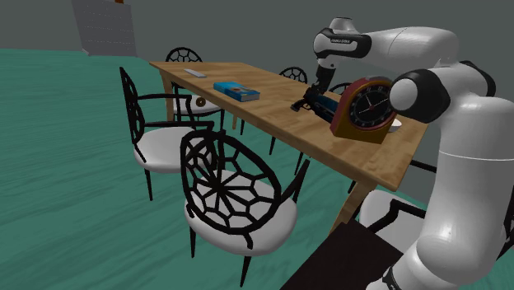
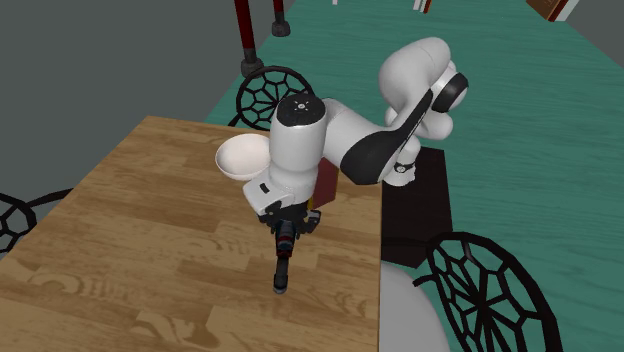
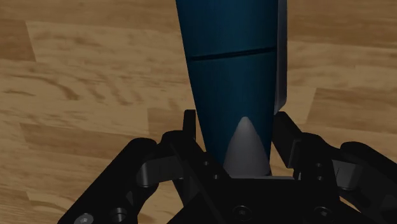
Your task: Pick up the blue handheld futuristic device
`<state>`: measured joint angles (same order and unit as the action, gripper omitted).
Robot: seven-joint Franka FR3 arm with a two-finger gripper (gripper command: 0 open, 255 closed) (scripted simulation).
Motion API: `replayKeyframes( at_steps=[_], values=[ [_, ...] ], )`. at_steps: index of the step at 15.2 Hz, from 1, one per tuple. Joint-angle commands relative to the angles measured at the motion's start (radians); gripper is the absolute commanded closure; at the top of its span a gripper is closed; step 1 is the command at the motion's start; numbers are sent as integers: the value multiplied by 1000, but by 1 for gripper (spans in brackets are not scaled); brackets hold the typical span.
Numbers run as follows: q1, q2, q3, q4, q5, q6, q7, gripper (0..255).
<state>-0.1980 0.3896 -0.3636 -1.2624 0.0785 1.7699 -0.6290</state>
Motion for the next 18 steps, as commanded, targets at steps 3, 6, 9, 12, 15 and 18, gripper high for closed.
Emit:
replayKeyframes(
  at_steps=[3, 6, 9, 12, 15, 18],
  values=[
    [1, 0, 0, -1, -1, -1, 1, 255],
    [-6, 12, 0, 57, 4, -48, -1, 255],
    [-15, 28, 0, 123, 9, -98, -3, 255],
    [-27, 50, 0, 199, 17, -152, -6, 255],
    [-42, 80, 1, 288, 27, -211, -9, 255],
    [-64, 122, 4, 399, 41, -280, -11, 255]
  ],
)
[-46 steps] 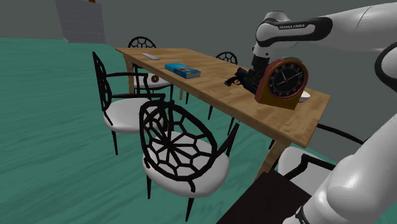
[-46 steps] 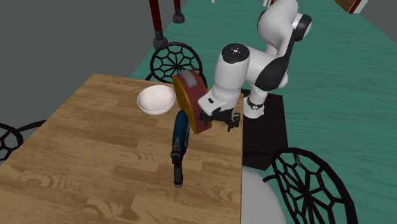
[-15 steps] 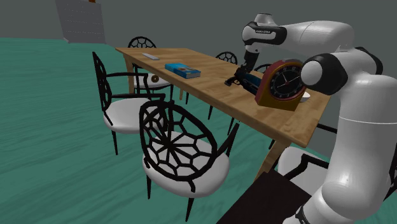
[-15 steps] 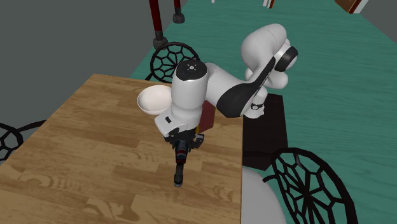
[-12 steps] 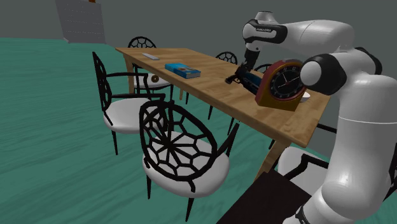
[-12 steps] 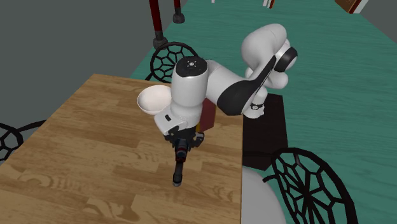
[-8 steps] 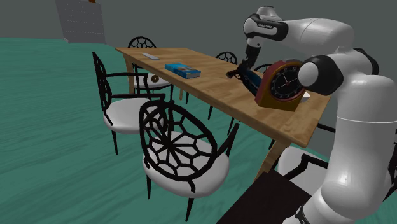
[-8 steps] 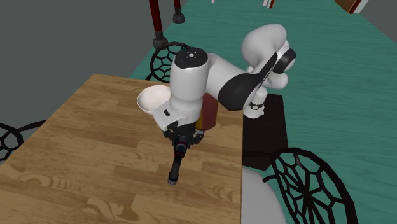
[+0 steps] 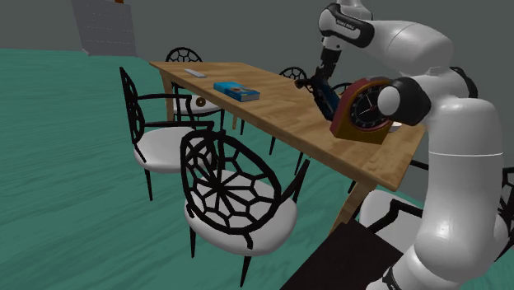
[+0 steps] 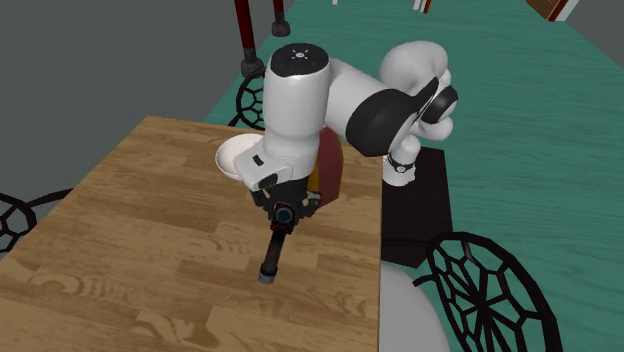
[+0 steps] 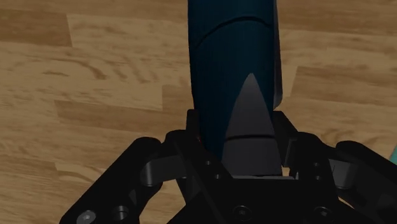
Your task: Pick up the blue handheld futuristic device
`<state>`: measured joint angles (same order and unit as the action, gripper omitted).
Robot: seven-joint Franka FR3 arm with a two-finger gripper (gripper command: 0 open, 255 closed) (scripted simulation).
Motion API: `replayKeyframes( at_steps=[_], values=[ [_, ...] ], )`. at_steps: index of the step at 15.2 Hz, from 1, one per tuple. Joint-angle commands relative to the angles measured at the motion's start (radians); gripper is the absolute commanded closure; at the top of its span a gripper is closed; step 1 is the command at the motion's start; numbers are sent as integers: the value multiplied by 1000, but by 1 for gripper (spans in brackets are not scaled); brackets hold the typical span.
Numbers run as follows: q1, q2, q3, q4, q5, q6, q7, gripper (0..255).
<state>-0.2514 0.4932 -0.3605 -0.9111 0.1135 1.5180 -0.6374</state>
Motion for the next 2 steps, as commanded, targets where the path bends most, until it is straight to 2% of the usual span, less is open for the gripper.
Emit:
replayKeyframes(
  at_steps=[1, 2],
  values=[
    [-12, 21, 1, 54, 7, -32, -3, 255],
    [-12, 20, 1, 53, 7, -32, -3, 255]
  ],
)
